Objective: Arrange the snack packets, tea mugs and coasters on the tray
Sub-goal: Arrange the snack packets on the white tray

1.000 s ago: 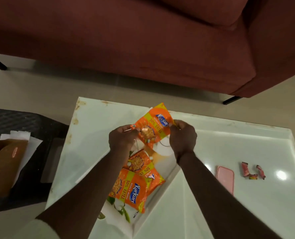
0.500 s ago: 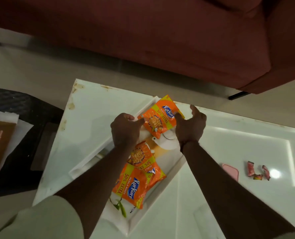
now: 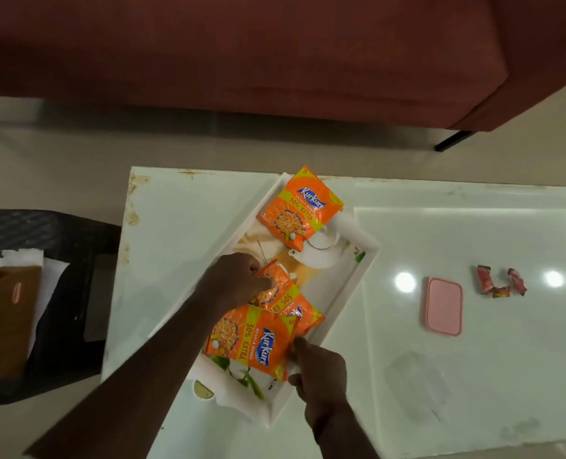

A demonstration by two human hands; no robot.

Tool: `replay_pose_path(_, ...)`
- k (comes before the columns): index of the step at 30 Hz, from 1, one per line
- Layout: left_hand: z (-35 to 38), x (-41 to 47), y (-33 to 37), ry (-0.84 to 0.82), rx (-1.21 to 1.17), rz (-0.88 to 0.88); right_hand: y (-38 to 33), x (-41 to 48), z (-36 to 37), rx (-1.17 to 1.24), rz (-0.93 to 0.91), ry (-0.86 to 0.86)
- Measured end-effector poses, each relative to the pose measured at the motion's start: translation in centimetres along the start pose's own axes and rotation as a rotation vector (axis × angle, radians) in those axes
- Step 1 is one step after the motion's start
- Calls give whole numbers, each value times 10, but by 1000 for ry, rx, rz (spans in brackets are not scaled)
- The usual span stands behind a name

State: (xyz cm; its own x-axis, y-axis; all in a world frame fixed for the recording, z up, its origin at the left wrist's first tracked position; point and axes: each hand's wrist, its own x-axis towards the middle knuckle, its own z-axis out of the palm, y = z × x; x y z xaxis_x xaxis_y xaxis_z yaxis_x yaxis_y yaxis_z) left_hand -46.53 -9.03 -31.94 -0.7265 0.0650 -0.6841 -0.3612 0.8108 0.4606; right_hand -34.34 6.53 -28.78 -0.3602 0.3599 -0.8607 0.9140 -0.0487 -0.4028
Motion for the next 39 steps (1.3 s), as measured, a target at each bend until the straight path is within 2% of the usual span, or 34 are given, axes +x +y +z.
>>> replay_pose_path(3, 0, 5, 2, 5, -57, -7, -7, 7, 12, 111, 9, 52)
replay_pose_path(5, -2, 3, 8, 87, -240, -12, -28, 8, 7, 61, -156, 147)
replay_pose_path(9, 8, -6, 36, 159, -836, -151, -86, 14, -28, -240, -561, 364)
replay_pose_path(11, 24, -5, 56, 77, -1064, -292, -120, 28, -44, -443, -684, 420)
replay_pose_path(14, 52, -4, 85, -128, -1345, -440, -159, 53, -54, -778, -787, 473)
replay_pose_path(16, 69, 2, 98, -125, -1395, -475, -172, 66, -55, -963, -826, 481)
replay_pose_path(21, 84, 15, 112, 4, -1411, -528, -182, 89, -55, -1196, -811, 511)
replay_pose_path(26, 89, 25, 111, 51, -1314, -531, -181, 101, -55, -1250, -776, 505)
replay_pose_path(28, 84, 21, 112, 67, -1273, -518, -181, 104, -56, -1173, -781, 490)
replay_pose_path(30, 74, 9, 108, 101, -1155, -442, -176, 96, -58, -971, -809, 483)
replay_pose_path(32, 60, -10, 88, 193, -825, -225, -156, 76, -61, -720, -823, 470)
replay_pose_path(34, 47, -33, 54, 347, -506, -64, -117, 48, -60, -534, -720, 381)
replay_pose_path(37, 37, -63, -5, 522, -348, -123, -37, 18, -44, -491, -440, 123)
replay_pose_path(39, 42, -75, -34, 508, -325, -218, 3, 6, -29, -472, -342, 40)
